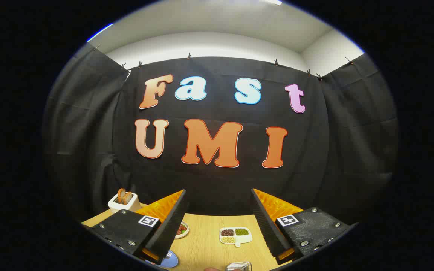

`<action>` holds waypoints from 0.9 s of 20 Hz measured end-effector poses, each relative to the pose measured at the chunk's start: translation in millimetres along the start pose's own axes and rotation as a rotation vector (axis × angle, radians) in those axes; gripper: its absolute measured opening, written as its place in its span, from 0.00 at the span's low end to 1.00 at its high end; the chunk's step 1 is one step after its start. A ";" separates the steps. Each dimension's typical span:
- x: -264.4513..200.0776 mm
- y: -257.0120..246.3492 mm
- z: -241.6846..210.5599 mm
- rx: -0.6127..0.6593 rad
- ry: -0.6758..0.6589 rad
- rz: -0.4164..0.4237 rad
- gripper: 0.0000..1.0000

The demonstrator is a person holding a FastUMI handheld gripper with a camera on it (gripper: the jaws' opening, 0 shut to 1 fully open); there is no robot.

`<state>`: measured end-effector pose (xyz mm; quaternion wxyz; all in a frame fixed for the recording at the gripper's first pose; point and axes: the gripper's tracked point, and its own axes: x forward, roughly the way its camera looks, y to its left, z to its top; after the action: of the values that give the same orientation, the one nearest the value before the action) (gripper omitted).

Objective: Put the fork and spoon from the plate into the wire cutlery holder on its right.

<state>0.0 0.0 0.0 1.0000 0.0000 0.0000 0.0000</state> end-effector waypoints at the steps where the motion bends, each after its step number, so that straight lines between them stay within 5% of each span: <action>1: 0.5 -0.5 -1.4 0.002 0.004 0.001 0.98; 18: 8.9 12.3 -13.6 0.003 0.032 0.045 0.98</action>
<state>8.9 12.3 -13.6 0.9996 0.0014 0.0162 0.0227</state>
